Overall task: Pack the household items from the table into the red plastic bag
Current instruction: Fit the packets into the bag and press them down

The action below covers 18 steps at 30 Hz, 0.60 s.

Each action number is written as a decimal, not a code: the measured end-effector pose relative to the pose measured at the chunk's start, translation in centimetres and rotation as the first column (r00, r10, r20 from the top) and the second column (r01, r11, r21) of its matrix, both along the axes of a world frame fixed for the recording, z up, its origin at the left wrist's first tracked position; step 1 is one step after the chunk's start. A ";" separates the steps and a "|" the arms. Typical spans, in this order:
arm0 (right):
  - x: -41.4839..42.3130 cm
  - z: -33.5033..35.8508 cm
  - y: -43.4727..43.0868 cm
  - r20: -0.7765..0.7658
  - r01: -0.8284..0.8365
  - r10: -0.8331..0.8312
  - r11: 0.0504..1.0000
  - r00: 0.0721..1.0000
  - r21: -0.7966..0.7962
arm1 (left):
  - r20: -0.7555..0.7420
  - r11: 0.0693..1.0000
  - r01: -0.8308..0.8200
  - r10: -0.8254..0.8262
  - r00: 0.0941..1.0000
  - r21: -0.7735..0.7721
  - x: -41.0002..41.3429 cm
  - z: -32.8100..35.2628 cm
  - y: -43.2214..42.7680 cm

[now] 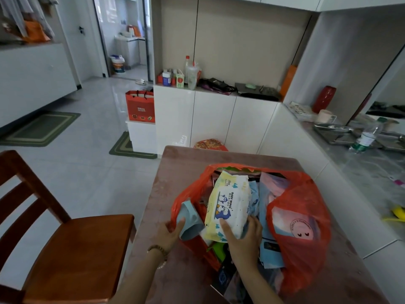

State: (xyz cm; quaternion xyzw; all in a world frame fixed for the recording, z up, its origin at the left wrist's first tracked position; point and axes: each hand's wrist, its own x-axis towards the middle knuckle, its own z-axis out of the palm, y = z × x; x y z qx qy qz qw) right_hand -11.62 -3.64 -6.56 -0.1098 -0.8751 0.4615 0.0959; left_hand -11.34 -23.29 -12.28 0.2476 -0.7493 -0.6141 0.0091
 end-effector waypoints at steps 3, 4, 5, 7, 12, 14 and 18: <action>-0.1 0.1 -0.1 0.009 0.004 -0.004 1.000 1.000 0.000 | -0.011 0.989 0.063 -0.065 0.998 -0.130 0.0 -0.1 -0.1; -0.2 0.0 -0.1 0.015 0.003 -0.003 1.000 1.000 0.004 | -0.026 0.980 0.089 -0.095 0.995 -0.178 0.0 0.3 0.0; -0.3 0.0 -0.1 0.020 0.002 -0.002 1.000 1.000 0.006 | -0.043 0.968 0.113 -0.126 0.991 -0.226 -0.1 1.2 0.2; -0.5 0.2 -0.1 0.021 0.002 -0.002 1.000 1.000 -0.007 | -0.084 0.954 0.140 -0.168 0.982 -0.265 -0.3 3.8 0.5; -1.8 1.4 0.1 0.029 0.000 0.002 0.997 1.000 -0.077 | -0.332 0.962 0.169 -0.234 0.914 -0.214 -0.9 13.0 0.9; -2.7 2.3 0.3 0.046 0.028 -0.024 0.995 0.999 -0.095 | -0.380 0.955 0.205 -0.275 0.883 -0.216 -1.3 15.2 1.7; -5.3 4.7 1.9 0.211 0.053 -0.030 0.993 0.977 -0.107 | -0.449 0.948 0.312 -0.306 0.840 -0.062 -3.0 17.9 4.4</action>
